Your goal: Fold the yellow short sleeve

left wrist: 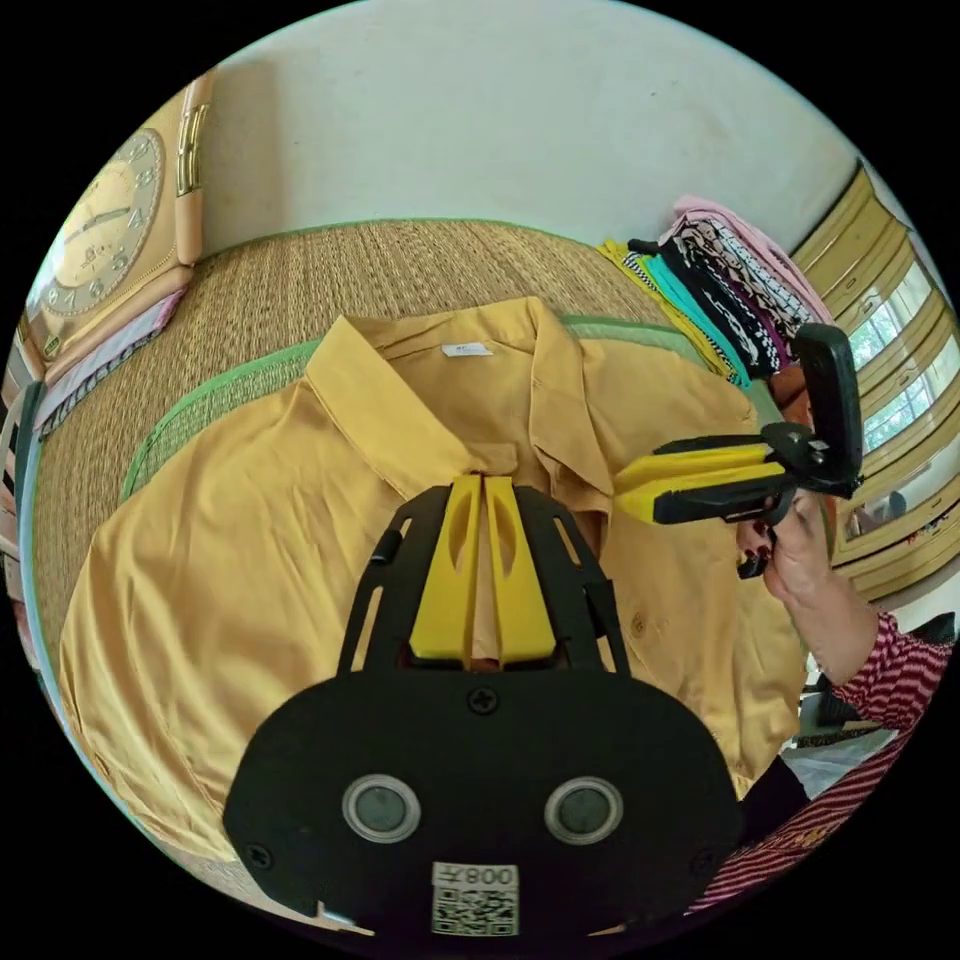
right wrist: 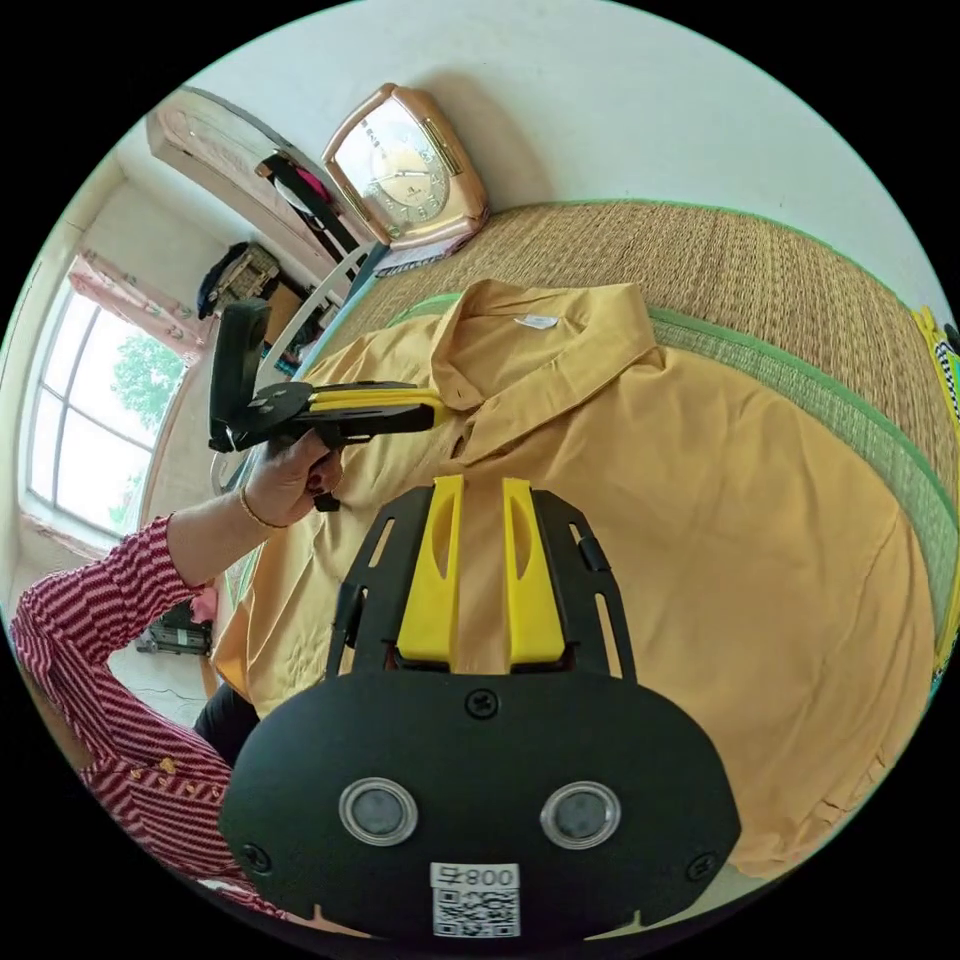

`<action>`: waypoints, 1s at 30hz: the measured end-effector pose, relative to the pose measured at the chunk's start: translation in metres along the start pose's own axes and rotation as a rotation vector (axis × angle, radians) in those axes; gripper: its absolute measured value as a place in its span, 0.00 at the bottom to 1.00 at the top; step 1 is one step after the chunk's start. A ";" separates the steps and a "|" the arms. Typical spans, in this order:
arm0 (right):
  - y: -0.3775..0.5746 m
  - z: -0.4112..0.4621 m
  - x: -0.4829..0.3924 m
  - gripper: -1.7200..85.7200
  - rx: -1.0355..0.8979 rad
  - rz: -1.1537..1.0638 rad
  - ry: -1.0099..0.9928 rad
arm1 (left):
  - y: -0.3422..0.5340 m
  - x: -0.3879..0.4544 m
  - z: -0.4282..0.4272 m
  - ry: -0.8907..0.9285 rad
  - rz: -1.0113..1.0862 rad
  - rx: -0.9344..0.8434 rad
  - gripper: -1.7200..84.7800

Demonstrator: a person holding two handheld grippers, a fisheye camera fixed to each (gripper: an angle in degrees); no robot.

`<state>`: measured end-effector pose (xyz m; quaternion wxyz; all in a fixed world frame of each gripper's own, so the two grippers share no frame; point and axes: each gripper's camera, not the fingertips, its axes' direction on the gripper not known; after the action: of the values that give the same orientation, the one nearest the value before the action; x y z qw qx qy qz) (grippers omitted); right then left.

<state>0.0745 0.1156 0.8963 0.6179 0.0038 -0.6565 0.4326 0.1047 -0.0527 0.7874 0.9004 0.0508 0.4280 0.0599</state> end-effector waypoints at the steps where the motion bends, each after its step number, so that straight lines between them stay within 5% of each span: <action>1: -0.002 0.012 0.010 0.09 -0.026 0.018 0.004 | -0.003 -0.006 0.002 0.015 -0.029 -0.012 0.03; 10: 0.098 -0.023 0.028 0.10 0.012 0.036 -0.119 | 0.138 -0.008 -0.065 0.194 -0.016 -0.050 0.06; 20: 0.258 0.051 -0.037 0.10 -0.200 0.120 -0.322 | 0.415 0.133 -0.067 0.330 -0.121 -0.285 0.10; 30: 0.311 0.094 -0.021 0.09 -0.250 0.210 -0.415 | 0.438 0.160 -0.049 0.237 -0.091 -0.282 0.07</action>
<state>-0.1646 0.2449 0.7167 0.4171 -0.0520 -0.8144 0.4000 0.1384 0.4060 0.6967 0.8435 -0.1029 0.5204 0.0840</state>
